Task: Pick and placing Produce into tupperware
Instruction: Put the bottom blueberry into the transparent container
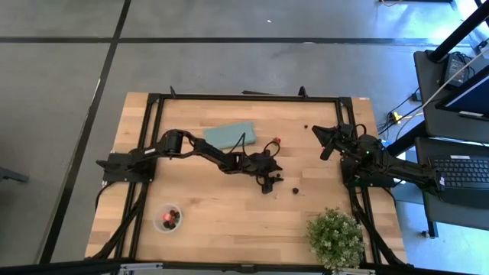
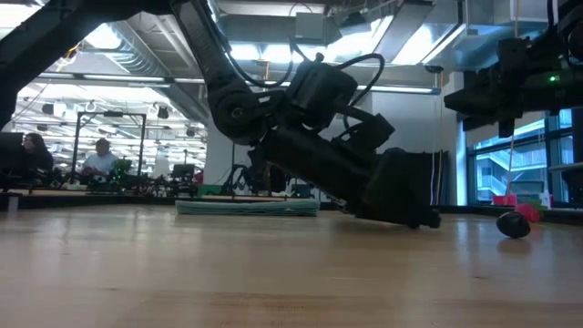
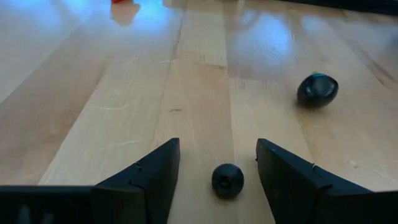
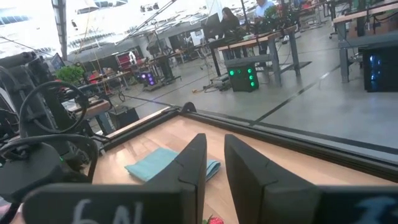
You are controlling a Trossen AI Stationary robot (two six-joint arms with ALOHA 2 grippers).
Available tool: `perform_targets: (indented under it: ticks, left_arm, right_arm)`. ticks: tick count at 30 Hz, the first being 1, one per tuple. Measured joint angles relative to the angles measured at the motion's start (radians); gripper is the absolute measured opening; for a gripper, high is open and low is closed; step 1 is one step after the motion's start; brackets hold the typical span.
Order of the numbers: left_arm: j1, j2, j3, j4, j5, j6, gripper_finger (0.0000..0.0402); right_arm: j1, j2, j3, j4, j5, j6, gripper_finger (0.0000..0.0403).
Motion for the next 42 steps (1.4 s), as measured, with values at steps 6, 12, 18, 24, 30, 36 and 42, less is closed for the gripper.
perform_targets:
  ticks: [6, 12, 18, 24, 30, 36, 42]
  left_arm:
    - [-0.004, 0.001, 0.001, -0.027, -0.013, -0.046, 0.0177]
    - [-0.013, 0.001, -0.004, -0.039, -0.016, -0.049, 0.0160]
    - [-0.025, -0.001, -0.019, -0.031, -0.035, -0.051, 0.0164]
    - [-0.033, -0.004, -0.044, -0.008, -0.043, -0.052, 0.0172]
    - [-0.037, -0.004, -0.046, -0.001, -0.056, -0.038, 0.0161]
    - [-0.037, -0.004, -0.046, -0.002, -0.062, -0.026, 0.0132]
    - [-0.037, -0.004, -0.047, -0.003, -0.069, -0.026, 0.0089]
  right_arm:
    - [0.000, 0.000, 0.000, 0.000, 0.000, -0.002, 0.0061]
    - [0.000, 0.000, 0.000, 0.000, 0.000, -0.003, 0.0061]
    - [0.000, 0.000, 0.000, 0.000, 0.000, -0.003, 0.0061]
    - [0.000, 0.000, 0.000, 0.000, 0.000, -0.027, 0.0061]
    - [0.000, 0.000, 0.000, 0.000, 0.000, -0.022, 0.0061]
    - [0.000, 0.000, 0.000, 0.000, 0.000, -0.021, 0.0061]
    - [0.000, 0.000, 0.000, 0.000, 0.000, -0.021, 0.0061]
